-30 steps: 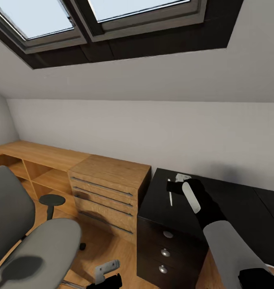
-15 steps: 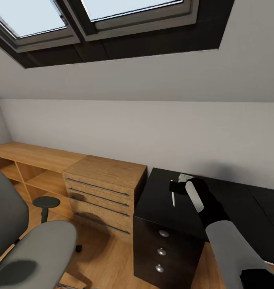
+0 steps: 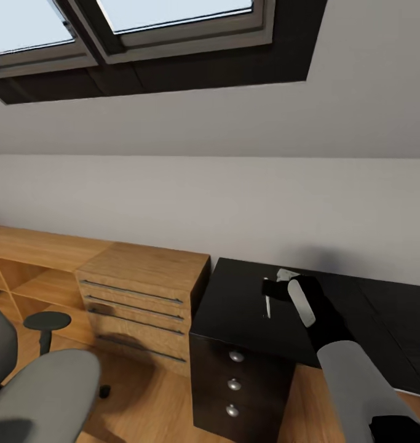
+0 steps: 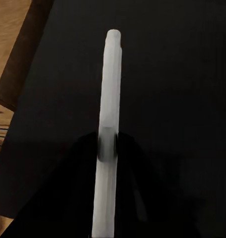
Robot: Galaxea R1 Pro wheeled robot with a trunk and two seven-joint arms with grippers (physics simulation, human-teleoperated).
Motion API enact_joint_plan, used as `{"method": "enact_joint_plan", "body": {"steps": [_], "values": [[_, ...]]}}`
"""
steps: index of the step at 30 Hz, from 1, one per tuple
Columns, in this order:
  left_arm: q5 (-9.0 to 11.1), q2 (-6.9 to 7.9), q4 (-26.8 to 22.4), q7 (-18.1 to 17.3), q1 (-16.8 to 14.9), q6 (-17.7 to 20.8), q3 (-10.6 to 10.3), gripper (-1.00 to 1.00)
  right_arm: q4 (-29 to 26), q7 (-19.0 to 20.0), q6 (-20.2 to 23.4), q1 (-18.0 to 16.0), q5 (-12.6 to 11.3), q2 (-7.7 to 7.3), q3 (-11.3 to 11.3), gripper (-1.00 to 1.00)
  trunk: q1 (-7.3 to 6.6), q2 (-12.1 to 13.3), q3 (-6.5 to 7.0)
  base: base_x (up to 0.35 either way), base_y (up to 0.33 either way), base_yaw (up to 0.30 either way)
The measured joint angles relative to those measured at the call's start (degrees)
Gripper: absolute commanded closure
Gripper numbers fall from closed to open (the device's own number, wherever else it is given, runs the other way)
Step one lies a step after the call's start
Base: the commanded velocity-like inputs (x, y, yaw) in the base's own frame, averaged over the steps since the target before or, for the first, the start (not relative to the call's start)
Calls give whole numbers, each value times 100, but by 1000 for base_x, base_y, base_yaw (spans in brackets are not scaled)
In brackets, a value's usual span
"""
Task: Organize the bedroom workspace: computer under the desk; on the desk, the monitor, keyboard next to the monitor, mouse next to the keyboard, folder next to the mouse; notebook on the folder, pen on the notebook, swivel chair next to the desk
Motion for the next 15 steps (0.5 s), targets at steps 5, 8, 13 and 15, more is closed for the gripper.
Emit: {"method": "enact_joint_plan", "body": {"steps": [5, 8, 13, 15], "values": [[0, 1, 11, -4, 0, -2, 6, -100, 24, 1, -13, 1, 0, 8, -275, 100, 0, 0, 21, 0, 0, -265], [4, -3, 13, -5, 0, -11, 3, -100, 23, 0, -27, 1, 1, 5, -360, 100, 0, 0, 34, 0, 0, -268], [18, -7, 18, -2, 1, -245, -2, -100, 19, -34, -42, 1, 36, -9, -543, 100, 0, 0, 54, 0, 0, -269], [13, -8, 26, 1, 2, -402, -8, -100, 19, -131, -40, 1, 83, -72, -587, 100, 0, 0, 62, 0, 0, -268]]}}
